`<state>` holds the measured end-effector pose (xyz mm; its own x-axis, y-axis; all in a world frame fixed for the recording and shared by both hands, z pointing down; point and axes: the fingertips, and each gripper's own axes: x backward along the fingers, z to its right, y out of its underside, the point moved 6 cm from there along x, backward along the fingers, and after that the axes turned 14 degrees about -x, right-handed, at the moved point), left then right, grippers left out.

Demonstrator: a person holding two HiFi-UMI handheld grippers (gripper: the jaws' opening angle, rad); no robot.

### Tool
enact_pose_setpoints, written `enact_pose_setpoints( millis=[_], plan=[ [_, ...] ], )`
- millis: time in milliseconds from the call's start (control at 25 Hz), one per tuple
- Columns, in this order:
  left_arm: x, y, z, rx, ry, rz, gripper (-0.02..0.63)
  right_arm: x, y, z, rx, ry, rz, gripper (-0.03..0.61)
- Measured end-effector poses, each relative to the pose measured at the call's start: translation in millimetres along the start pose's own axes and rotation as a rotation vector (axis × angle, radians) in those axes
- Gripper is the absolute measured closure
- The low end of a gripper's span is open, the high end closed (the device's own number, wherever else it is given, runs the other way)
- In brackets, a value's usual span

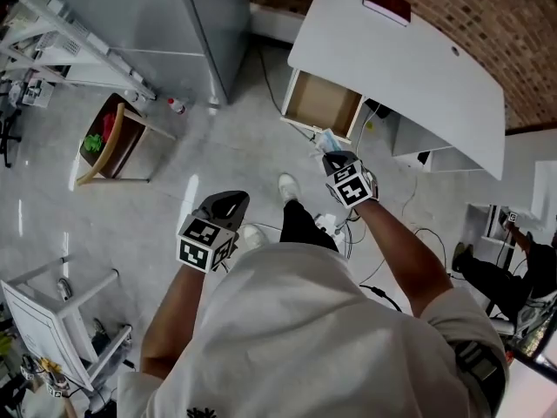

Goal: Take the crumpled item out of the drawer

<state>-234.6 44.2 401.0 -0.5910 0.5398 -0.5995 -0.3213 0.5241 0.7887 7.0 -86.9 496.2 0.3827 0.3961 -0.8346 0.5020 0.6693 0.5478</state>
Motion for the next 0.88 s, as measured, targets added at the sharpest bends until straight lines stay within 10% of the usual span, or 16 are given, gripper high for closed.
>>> enact_pose_setpoints(
  millis=[880],
  plan=[
    [50.5,40.4,54.1,-0.016,0.032,0.0,0.584,111.8,56.9,-111.6,-0.056,-0.122,0.094,0.549]
  ],
)
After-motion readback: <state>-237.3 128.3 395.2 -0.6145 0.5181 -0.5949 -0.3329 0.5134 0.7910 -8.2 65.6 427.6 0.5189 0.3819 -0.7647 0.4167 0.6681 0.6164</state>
